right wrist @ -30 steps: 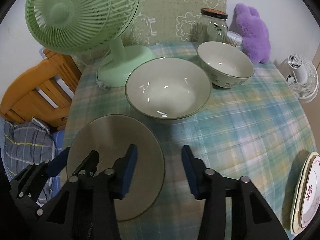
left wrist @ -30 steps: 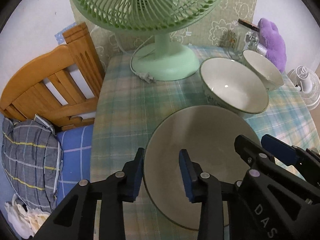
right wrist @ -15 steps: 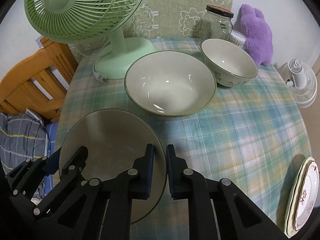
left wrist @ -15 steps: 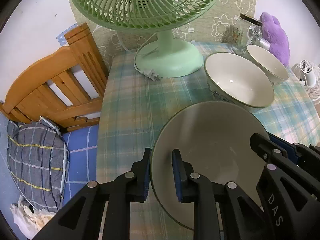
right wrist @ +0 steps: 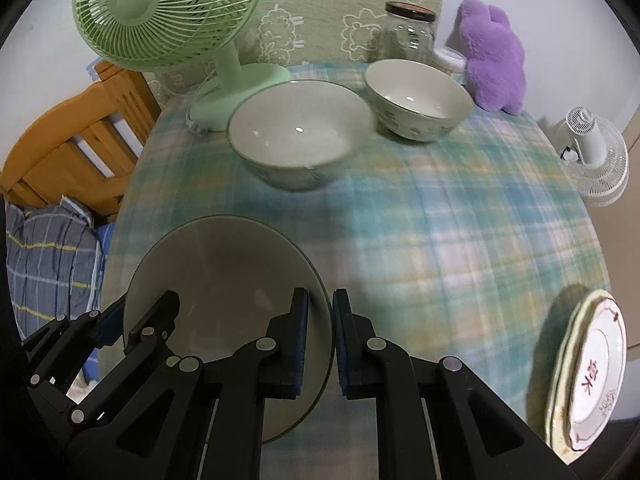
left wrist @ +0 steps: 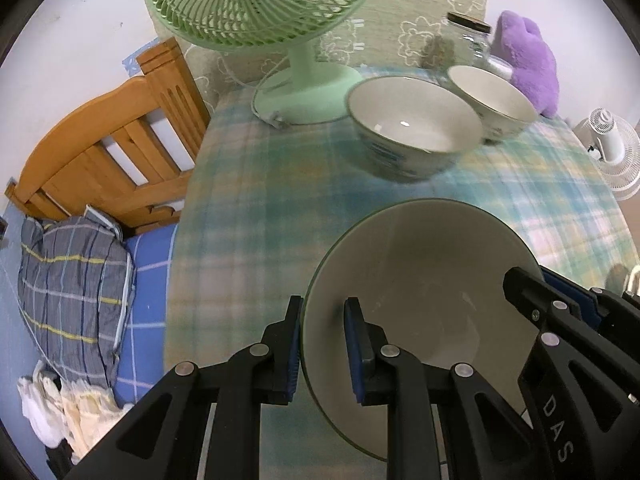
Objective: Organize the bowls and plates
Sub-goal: 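Lift the large bowl with both grippers and carry it toward the plate stack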
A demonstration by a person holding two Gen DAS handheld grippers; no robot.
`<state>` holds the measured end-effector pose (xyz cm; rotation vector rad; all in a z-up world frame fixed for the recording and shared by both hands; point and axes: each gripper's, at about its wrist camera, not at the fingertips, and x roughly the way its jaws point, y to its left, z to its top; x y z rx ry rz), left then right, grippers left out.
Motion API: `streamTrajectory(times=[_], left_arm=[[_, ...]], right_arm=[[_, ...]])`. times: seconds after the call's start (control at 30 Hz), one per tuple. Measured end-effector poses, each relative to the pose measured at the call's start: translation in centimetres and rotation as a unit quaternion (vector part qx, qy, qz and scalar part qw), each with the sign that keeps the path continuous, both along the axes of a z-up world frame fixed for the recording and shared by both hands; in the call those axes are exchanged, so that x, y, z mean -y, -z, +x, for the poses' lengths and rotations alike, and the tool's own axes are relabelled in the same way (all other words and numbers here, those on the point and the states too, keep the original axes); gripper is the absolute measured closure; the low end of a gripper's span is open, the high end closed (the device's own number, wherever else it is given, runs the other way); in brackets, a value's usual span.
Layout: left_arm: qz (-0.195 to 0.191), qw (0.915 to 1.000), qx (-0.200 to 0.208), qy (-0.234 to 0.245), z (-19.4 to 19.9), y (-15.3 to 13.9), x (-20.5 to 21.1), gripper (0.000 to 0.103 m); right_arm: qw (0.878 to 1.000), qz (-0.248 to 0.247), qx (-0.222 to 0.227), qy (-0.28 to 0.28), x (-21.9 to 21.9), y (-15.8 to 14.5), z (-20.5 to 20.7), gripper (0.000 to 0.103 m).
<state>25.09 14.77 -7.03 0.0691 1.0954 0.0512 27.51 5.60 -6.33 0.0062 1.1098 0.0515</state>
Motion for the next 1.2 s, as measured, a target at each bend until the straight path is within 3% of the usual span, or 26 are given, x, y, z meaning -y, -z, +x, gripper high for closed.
streamTrajectory(times=[0.67, 1.2], left_arm=[[-0.021, 0.9995, -0.014, -0.020, -7.7, -0.6, 10.6, 0.086], [-0.016, 0.9981, -0.038, -0.045, -11.1, 0.9, 14.5, 0.086]], right_arm=[[1.000, -0.013, -0.014, -0.022, 11.0, -1.5, -8.1, 0.087], [0.998, -0.013, -0.040, -0.055, 15.4, 0.3, -11.1, 0.087]])
